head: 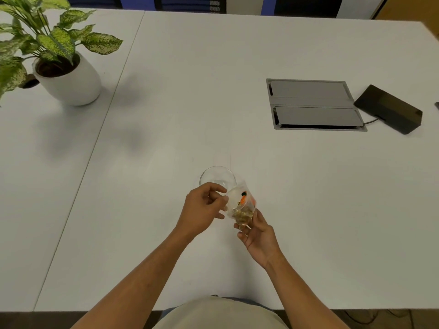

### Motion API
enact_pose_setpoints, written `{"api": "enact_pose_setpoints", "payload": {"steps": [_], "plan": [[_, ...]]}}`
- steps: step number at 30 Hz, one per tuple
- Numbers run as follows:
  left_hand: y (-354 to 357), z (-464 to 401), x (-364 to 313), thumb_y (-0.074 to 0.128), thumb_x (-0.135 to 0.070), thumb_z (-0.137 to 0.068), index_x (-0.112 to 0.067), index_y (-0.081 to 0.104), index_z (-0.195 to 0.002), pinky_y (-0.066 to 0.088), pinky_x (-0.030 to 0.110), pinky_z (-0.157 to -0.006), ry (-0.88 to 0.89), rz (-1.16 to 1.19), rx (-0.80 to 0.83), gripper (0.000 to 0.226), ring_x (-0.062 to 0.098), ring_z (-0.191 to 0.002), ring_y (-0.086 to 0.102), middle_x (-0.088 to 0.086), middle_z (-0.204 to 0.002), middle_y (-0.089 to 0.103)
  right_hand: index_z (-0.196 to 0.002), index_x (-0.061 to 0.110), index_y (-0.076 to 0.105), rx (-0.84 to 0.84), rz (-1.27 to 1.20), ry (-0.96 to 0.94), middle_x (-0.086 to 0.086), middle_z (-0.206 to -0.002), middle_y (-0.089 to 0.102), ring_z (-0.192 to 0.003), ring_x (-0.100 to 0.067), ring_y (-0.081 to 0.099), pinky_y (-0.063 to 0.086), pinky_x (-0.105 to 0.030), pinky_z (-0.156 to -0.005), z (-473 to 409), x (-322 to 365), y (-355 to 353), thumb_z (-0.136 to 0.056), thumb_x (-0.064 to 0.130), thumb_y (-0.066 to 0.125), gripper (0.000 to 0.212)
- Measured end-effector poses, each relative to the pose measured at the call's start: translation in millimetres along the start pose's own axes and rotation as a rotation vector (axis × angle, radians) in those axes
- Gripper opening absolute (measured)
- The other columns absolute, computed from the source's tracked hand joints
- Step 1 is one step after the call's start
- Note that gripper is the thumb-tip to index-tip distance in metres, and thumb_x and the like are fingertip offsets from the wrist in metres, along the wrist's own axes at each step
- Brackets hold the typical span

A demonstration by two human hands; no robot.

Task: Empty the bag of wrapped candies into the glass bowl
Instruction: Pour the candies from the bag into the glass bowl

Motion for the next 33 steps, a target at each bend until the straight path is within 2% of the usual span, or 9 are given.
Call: {"api": "enact_pose_setpoints", "payload": {"steps": [6,8,11,14,21,25,27,31,33], "plan": [[-40.7,-32.0,39.3,0.068,-0.015,-0.084,-0.018,0.067,-0.099,0.059,0.031,-0.075,-0.141,-0.100,-0.257,0.015,0.016,-0.085,0.068,0.003,-0.099,0.070,-0.111,0.016,0.066,-0.041,0.029,-0.091,-0.011,-0.092,0.074,-0.074,-0.025,0.069,0.058,-0.030,-0.052,-13.4,28.5,3.7,-0.087,0.023,0.062,0.026],[-46.5,-42.3,51.0,0.068,-0.018,-0.085,-0.018,0.063,-0.111,0.051,0.023,-0.074,-0.179,-0.164,-0.275,0.026,0.013,-0.093,0.065,0.003,-0.118,0.064,-0.113,0.015,0.064,-0.063,0.102,-0.124,-0.008,-0.090,0.075,-0.071,-0.022,0.069,0.058,-0.029,-0.052,-16.8,40.3,5.7,-0.089,0.021,0.060,0.025],[-44.7,-57.0,64.1,0.070,-0.018,-0.085,-0.016,0.057,-0.127,0.047,0.028,-0.082,-0.229,-0.201,-0.234,0.044,0.019,-0.105,0.062,0.006,-0.131,0.058,-0.114,0.018,0.063,-0.114,0.224,-0.192,-0.007,-0.087,0.077,-0.068,-0.019,0.069,0.057,-0.028,-0.052,-20.6,60.6,7.3,-0.091,0.020,0.060,0.023],[-41.4,-65.6,70.5,0.070,-0.013,-0.084,-0.013,0.058,-0.129,0.052,0.034,-0.088,-0.267,-0.207,-0.218,0.046,0.024,-0.101,0.067,0.011,-0.126,0.063,-0.115,0.017,0.064,-0.155,0.353,-0.268,-0.009,-0.084,0.076,-0.068,-0.020,0.069,0.057,-0.030,-0.052,-21.7,78.1,14.2,-0.083,0.025,0.068,0.033],[-40.5,-68.1,77.1,0.062,0.002,-0.084,-0.005,0.068,-0.117,0.057,0.043,-0.091,-0.267,-0.229,-0.279,0.035,0.032,-0.090,0.071,0.018,-0.112,0.071,-0.104,0.029,0.067,-0.308,0.739,-0.504,-0.008,-0.087,0.072,-0.066,-0.017,0.071,0.058,-0.030,-0.049,-20.1,100.4,41.4,-0.092,0.024,0.065,0.013],[-39.7,-67.1,79.2,0.063,0.001,-0.083,-0.007,0.068,-0.117,0.057,0.034,-0.081,-0.276,-0.214,-0.272,0.035,0.029,-0.084,0.072,0.019,-0.099,0.074,-0.107,0.025,0.070,-0.319,0.949,-0.572,-0.001,-0.087,0.072,-0.056,-0.016,0.069,0.053,-0.021,-0.044,-19.7,103.3,65.8,-0.090,0.029,0.067,0.018],[-40.3,-66.6,80.2,0.063,0.001,-0.083,-0.008,0.069,-0.117,0.056,0.032,-0.080,-0.282,-0.206,-0.271,0.036,0.028,-0.085,0.072,0.018,-0.098,0.074,-0.110,0.020,0.070,-0.282,1.045,-0.618,-0.003,-0.090,0.070,-0.064,-0.020,0.068,0.053,-0.019,-0.043,-21.0,104.2,80.1,-0.090,0.025,0.067,0.021],[-39.8,-66.1,76.7,0.062,0.001,-0.083,-0.008,0.071,-0.113,0.056,0.032,-0.081,-0.270,-0.197,-0.269,0.033,0.028,-0.086,0.072,0.016,-0.099,0.073,-0.118,0.016,0.068,-0.189,1.280,-0.666,0.001,-0.093,0.067,-0.077,-0.022,0.067,0.061,-0.044,-0.062,-23.0,104.0,108.2,-0.090,0.024,0.068,0.029],[-39.7,-65.9,74.8,0.063,0.000,-0.083,-0.008,0.071,-0.112,0.057,0.037,-0.086,-0.265,-0.197,-0.268,0.032,0.029,-0.087,0.072,0.018,-0.100,0.074,-0.121,0.017,0.066,-0.178,1.350,-0.680,-0.001,-0.100,0.070,-0.080,-0.023,0.068,0.061,-0.048,-0.070,-22.9,104.9,115.9,-0.090,0.026,0.068,0.032]]}}
Point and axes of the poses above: each hand's wrist, its own z-axis away from the middle knuckle, its own y-axis out of the palm, x = y × z, the point moved 9 cm from there along -z, towards the middle knuckle
